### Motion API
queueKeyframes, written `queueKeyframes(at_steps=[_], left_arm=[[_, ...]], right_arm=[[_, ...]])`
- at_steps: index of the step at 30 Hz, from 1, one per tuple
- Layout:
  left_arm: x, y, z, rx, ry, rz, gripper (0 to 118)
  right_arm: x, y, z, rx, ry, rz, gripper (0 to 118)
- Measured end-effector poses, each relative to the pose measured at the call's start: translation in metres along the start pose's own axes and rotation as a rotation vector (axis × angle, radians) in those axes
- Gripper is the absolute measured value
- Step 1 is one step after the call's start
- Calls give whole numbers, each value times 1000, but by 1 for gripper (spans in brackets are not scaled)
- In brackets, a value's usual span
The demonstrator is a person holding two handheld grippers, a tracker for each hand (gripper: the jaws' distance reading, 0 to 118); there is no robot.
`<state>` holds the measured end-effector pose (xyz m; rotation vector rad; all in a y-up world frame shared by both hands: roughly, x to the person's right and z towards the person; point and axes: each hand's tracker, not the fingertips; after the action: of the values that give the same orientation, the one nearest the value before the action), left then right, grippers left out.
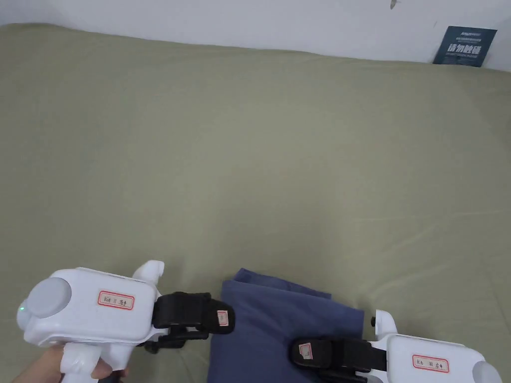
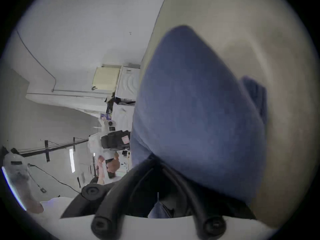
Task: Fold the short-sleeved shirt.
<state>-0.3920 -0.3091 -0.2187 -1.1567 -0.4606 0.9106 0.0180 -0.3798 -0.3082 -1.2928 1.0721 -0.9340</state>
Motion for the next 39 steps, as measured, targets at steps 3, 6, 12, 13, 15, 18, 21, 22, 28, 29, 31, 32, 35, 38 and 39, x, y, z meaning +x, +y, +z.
queueKeyframes(at_steps=[3, 6, 12, 13, 15, 18, 21, 22, 28, 29, 31, 32, 35, 38, 39], left_arm=[[-22, 3, -19, -18, -116, 37, 118], [-13, 15, -45, -2, -245, 66, 113], [-22, 17, -55, 15, -137, 54, 33], [-18, 18, -55, 19, -118, 59, 33], [-13, 16, -48, 14, -90, 25, 33], [-9, 19, -37, 9, -87, 15, 32], [-5, 21, -16, 6, -78, -17, 32], [-6, 20, -4, 19, -63, -28, 32], [-47, 42, 128, 98, 92, -48, 32], [-59, 47, 153, 120, 118, -23, 32], [-85, 60, 209, 177, 185, 12, 32], [-98, 65, 233, 195, 207, 14, 32], [-125, 80, 291, 225, 260, 62, 32], [-148, 101, 326, 202, 285, 53, 32], [-154, 107, 337, 205, 287, 70, 32]], right_arm=[[-2, -2, -1, -1, 0, -2, 1], [0, 0, 0, -4, 10, -16, 1], [-6, -4, 0, 7, 7, -26, 1], [-9, -5, 0, 10, 7, -25, 1], [-19, -6, 1, 18, -28, 3, 1], [-43, -14, 9, 40, -26, 48, 1], [-81, -21, 22, 105, -124, 186, 1], [-95, -25, 26, 130, -157, 236, 1], [-146, -42, 35, 299, -358, 440, 1], [-150, -43, 35, 321, -373, 467, 1], [-157, -43, 36, 361, -413, 510, 1], [-158, -42, 35, 368, -414, 515, 1], [-163, -37, 34, 385, -434, 526, 1], [-170, -31, 31, 398, -473, 552, 1], [-171, -29, 30, 403, -484, 562, 1]])
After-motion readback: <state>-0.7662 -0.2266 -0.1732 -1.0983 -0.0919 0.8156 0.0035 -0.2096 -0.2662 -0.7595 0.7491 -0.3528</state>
